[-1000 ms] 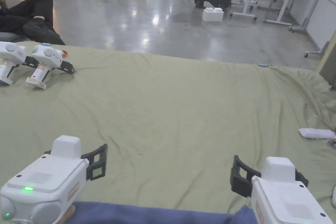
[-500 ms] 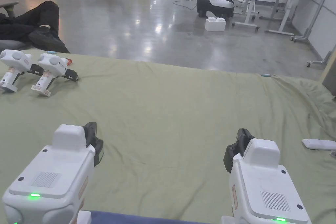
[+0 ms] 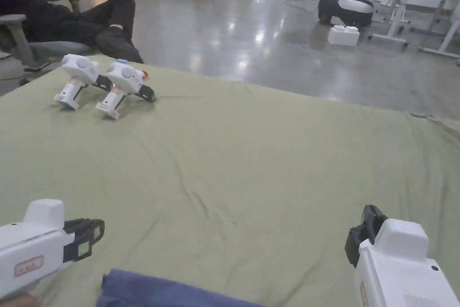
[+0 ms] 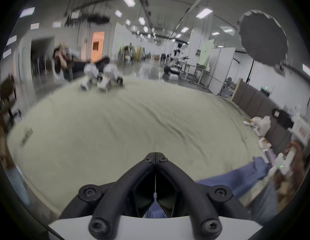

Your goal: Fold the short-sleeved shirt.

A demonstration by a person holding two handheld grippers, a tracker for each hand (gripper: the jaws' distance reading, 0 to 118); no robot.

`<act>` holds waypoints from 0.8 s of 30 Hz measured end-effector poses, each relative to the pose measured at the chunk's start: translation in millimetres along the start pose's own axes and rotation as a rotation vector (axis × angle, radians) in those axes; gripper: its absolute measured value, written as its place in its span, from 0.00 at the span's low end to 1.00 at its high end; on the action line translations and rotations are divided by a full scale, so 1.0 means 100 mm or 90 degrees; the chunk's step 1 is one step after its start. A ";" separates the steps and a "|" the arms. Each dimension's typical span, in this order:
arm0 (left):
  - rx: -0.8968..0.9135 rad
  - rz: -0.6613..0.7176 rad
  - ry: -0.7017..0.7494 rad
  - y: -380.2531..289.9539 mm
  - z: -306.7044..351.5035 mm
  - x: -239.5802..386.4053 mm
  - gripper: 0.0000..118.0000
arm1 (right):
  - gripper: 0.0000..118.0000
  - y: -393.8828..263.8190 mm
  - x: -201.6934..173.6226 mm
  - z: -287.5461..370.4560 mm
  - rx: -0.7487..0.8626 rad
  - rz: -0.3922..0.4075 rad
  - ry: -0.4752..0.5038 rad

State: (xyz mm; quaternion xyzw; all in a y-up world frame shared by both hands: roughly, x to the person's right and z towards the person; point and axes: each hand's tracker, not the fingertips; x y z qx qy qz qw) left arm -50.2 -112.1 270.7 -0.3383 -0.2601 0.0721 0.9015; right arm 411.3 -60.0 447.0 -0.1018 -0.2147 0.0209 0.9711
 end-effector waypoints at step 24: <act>-0.227 0.393 -0.306 -1.05 -0.96 -0.86 0.19 | 0.00 -0.34 -0.17 -0.10 -0.097 0.032 0.025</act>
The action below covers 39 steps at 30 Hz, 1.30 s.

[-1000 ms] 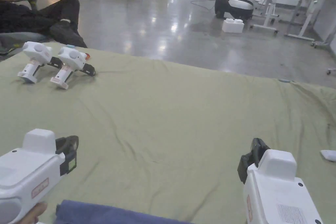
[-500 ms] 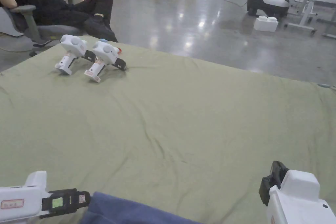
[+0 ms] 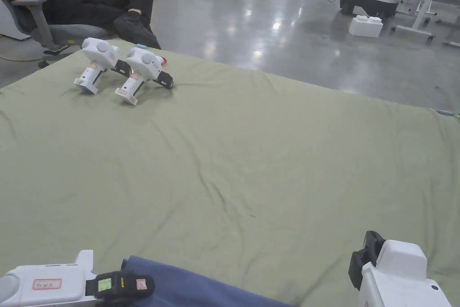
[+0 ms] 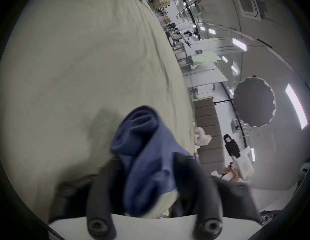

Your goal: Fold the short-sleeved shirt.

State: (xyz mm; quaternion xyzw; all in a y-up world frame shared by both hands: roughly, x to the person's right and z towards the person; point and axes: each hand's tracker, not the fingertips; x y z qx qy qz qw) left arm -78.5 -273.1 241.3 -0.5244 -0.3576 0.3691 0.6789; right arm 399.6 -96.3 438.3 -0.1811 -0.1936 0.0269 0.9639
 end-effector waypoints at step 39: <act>0.146 -0.235 0.167 -0.58 0.37 1.96 0.06 | 0.00 -0.19 0.23 0.03 -0.011 -0.030 0.032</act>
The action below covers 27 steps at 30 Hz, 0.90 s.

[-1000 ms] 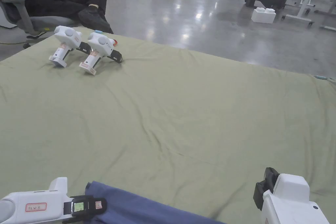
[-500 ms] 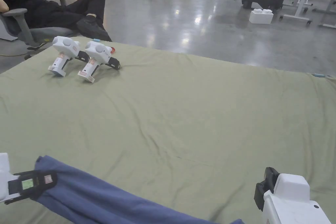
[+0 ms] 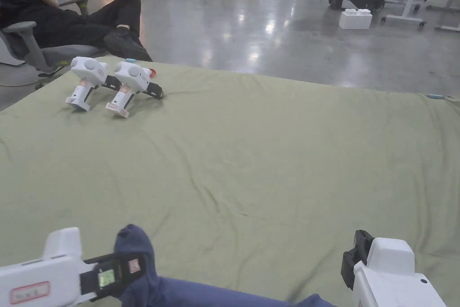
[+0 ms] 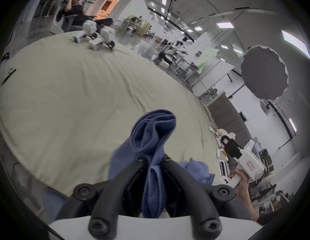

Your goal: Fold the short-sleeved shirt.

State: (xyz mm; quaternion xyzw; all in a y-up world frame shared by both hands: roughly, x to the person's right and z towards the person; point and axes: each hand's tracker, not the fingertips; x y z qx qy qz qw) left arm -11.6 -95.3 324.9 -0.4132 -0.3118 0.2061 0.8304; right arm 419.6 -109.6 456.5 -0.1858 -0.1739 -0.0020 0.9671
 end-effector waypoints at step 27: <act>-0.180 -0.093 0.109 -0.81 -1.43 0.64 0.08 | 0.00 -0.19 0.18 0.08 -0.032 -0.015 -0.020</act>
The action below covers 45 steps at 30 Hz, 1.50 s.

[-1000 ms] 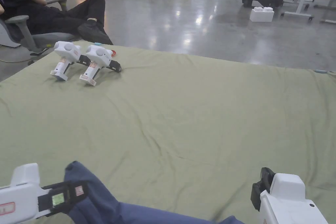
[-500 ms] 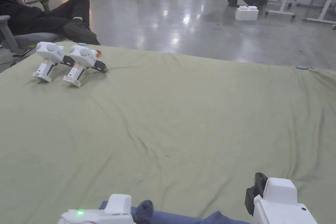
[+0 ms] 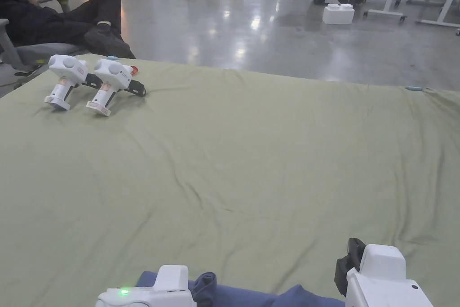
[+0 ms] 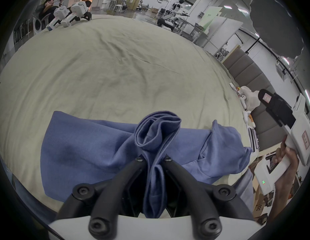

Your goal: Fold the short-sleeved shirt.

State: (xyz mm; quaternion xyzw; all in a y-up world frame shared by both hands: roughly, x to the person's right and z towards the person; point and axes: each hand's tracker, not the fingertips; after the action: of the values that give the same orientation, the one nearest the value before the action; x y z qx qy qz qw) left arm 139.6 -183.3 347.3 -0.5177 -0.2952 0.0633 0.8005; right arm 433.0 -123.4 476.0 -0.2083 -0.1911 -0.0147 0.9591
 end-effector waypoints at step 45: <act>-0.028 0.036 -0.160 -0.13 -0.16 0.02 0.15 | 0.00 -0.06 0.07 0.02 -0.027 -0.002 -0.016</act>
State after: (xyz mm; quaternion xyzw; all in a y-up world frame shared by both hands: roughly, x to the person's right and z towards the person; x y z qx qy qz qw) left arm 147.2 -200.9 354.7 -0.5314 -0.3800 0.1434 0.7434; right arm 438.1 -127.2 482.9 -0.2282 -0.2034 -0.0177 0.9520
